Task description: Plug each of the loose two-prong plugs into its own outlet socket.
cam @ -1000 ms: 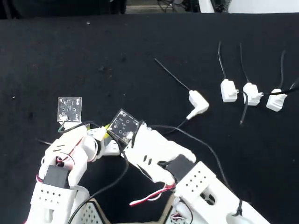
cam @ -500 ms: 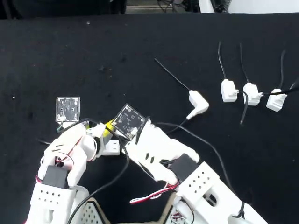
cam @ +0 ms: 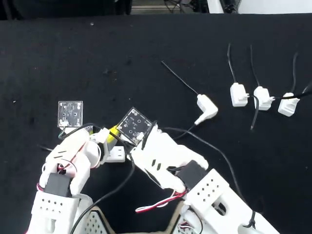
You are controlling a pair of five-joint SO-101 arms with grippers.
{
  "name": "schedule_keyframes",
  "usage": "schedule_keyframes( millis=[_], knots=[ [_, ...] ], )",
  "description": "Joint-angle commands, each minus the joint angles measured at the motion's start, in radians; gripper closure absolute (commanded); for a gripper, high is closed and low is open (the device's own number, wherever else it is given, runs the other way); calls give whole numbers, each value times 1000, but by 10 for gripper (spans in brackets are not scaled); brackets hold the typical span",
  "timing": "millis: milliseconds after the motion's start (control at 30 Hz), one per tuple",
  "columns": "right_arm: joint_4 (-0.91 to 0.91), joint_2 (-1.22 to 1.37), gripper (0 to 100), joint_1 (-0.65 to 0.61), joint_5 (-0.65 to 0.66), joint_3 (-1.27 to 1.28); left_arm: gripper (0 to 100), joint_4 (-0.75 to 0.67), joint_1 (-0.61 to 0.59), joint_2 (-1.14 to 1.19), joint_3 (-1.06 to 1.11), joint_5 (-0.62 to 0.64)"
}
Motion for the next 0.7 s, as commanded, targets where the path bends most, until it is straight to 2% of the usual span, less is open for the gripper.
schedule_keyframes(
  millis=[0, 300, 533, 667],
  knots=[
    [-15, -38, 988, 46, -12, -105, 744, 2, 7, 0, -5, -9],
    [-6, -36, 988, 48, -12, -101, 744, 5, -2, 0, -8, -12],
    [-14, 81, 988, 123, -11, -48, 744, 83, -271, 0, -156, 34],
    [-15, 280, 988, 124, -11, -91, 744, 107, -349, 3, -194, 3]
  ],
)
